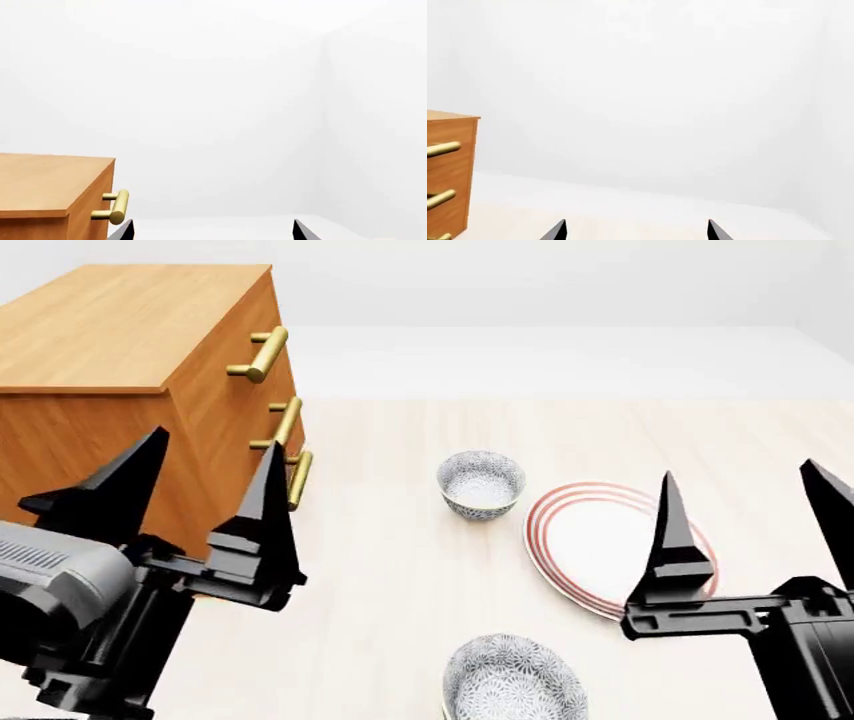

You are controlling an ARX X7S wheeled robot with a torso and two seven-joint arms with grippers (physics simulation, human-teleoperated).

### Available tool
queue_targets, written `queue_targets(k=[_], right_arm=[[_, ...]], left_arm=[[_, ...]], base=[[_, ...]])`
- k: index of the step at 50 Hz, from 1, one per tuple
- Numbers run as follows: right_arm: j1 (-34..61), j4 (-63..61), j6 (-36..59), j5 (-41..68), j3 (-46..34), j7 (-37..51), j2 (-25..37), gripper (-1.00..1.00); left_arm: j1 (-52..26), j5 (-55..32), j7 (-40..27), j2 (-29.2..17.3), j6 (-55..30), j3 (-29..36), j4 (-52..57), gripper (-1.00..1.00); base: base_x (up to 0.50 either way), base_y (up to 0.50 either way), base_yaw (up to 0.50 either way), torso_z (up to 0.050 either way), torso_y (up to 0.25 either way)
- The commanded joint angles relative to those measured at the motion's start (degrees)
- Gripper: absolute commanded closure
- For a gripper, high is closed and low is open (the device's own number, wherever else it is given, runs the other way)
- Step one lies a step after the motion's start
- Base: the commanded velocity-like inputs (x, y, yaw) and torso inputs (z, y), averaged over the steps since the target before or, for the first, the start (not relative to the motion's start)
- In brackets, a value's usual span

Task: Stack the bowl in the middle on the bowl at the back.

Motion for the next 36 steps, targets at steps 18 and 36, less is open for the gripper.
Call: queue_targets(k=[18,36], right_arm=[[81.9,-0.7,-22.4,-20.3,-103.9,22.9,10.1,-1.00],[113.8,-0.7,-28.6,-24.0,-140.0,30.0,6.5,-1.00]], left_arm=[[8.3,-9.7,-3.7,-6.1,9.3,-7.8,7.0,-1.00],[10.1,-10.9,-6.9,-10.9,16.1,-5.3,6.6,-1.00]], base=[[0.00,0.00,0.00,0.000,0.000],[0.00,0.00,0.00,0.000,0.000]])
